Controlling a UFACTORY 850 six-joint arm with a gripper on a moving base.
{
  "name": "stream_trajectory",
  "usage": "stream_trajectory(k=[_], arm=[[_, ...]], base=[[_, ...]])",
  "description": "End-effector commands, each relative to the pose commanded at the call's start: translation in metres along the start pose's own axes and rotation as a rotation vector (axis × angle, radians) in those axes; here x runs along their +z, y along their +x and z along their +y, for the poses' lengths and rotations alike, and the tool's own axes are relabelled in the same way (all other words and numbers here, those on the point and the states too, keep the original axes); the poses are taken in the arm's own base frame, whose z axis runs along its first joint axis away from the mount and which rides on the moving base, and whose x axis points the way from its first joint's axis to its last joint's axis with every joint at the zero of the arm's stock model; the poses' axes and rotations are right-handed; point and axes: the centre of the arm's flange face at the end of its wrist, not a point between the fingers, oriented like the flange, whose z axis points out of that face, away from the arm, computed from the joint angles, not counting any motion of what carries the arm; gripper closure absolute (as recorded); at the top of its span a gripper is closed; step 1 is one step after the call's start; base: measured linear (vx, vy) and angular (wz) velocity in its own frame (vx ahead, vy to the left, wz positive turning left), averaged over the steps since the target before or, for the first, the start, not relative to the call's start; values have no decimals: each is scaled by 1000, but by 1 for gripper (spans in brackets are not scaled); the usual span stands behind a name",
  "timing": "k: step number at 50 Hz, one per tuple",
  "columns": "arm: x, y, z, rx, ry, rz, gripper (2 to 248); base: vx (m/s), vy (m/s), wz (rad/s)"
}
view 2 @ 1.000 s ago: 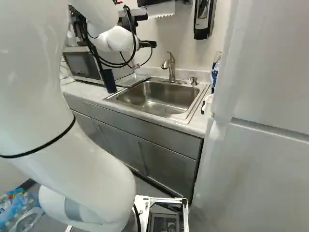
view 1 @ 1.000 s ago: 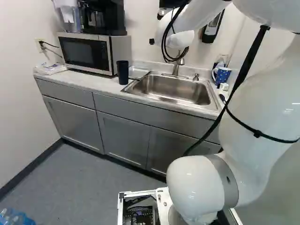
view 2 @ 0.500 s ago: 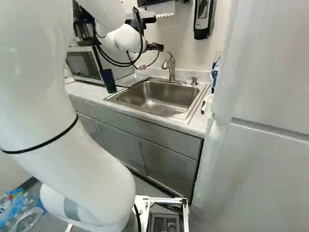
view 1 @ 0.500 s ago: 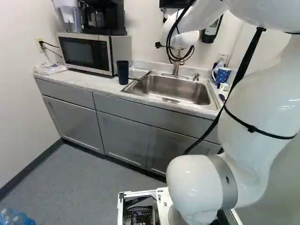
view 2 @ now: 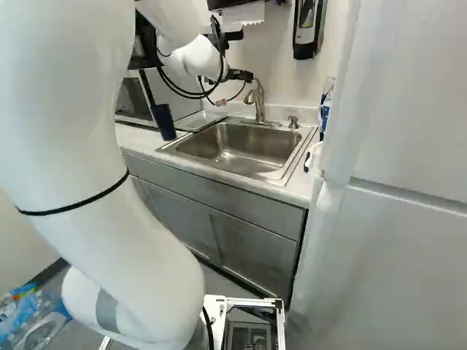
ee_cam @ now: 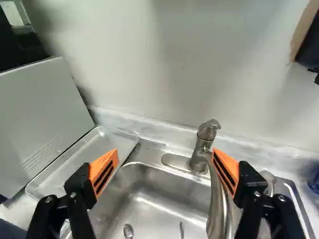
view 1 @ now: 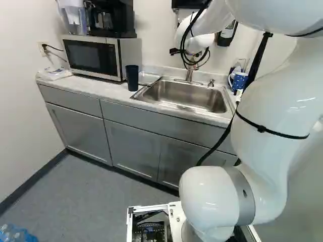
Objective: Rinse the cup and place it in the tray
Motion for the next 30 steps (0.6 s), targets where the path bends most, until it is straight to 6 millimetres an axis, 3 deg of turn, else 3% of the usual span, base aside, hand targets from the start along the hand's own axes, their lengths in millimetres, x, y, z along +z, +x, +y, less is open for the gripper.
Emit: stream_trajectory(k=[30], arm=[[48, 10, 8, 5, -13, -31, 3]], base=[[0, 0, 0]])
